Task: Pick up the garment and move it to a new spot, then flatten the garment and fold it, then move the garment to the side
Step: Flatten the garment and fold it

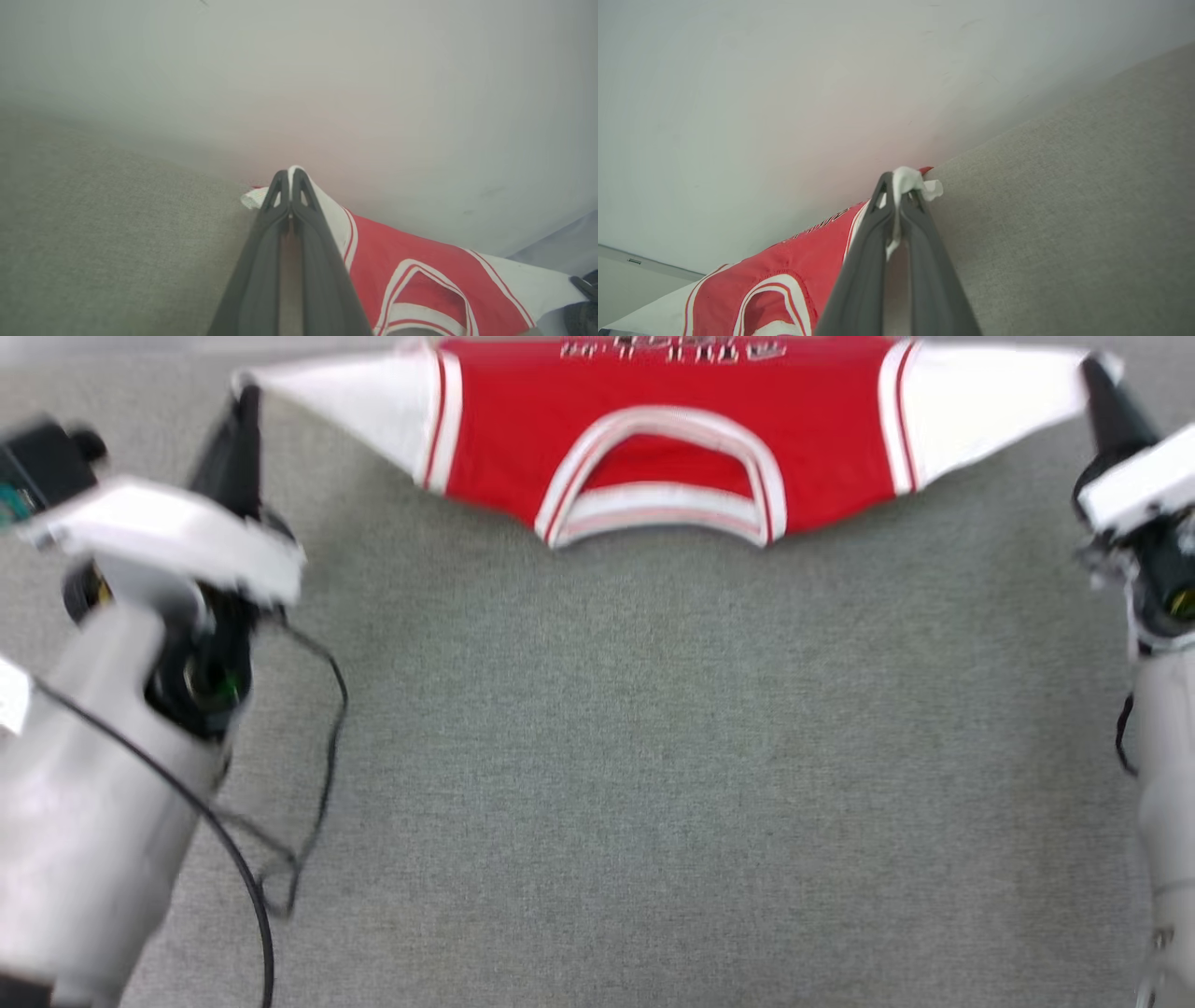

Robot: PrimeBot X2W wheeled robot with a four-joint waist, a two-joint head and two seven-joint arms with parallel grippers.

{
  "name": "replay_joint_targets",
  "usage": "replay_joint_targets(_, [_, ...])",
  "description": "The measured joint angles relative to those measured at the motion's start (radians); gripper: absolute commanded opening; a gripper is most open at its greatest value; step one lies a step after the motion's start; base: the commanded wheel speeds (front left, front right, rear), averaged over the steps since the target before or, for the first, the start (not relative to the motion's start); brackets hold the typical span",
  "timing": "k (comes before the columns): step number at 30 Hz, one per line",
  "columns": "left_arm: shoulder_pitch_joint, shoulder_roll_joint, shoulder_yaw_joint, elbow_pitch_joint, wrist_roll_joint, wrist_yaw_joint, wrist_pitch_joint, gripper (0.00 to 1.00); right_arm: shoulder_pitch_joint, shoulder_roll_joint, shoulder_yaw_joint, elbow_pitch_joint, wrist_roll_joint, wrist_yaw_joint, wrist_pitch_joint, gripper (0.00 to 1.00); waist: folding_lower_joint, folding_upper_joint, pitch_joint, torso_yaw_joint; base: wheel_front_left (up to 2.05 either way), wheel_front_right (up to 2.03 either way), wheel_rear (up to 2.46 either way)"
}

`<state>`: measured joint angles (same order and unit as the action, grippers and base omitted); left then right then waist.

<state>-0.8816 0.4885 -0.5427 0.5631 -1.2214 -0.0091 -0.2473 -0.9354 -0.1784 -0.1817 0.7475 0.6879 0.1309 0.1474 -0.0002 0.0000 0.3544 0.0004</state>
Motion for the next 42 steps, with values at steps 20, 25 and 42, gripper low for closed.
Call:
replay_joint_targets(20, [0.589, 0.204, 0.068, -0.602, -0.106, 0.213, 0.009, 0.0, 0.428, -0.069, 0.062, -0.291, 0.07, 0.0, 0.111, 0.0, 0.0, 0.0, -0.199, -0.024, 0.0, 0.0, 0.0])
replay_joint_targets(25, [0.708, 0.224, 0.086, -0.686, -0.13, 0.233, 0.003, 0.0, 0.522, -0.069, 0.045, -0.384, 0.069, 0.0, 0.154, 0.0, 0.0, 0.0, -0.24, -0.032, 0.0, 0.0, 0.0])
replay_joint_targets(42, [1.04, 0.267, 0.165, -0.91, -0.129, 0.284, -0.012, 0.0, 0.86, 0.031, -0.08, -0.742, 0.041, 0.0, 0.353, 0.0, 0.0001, 0.0, -0.296, -0.036, 0.0, 0.0, 0.0])
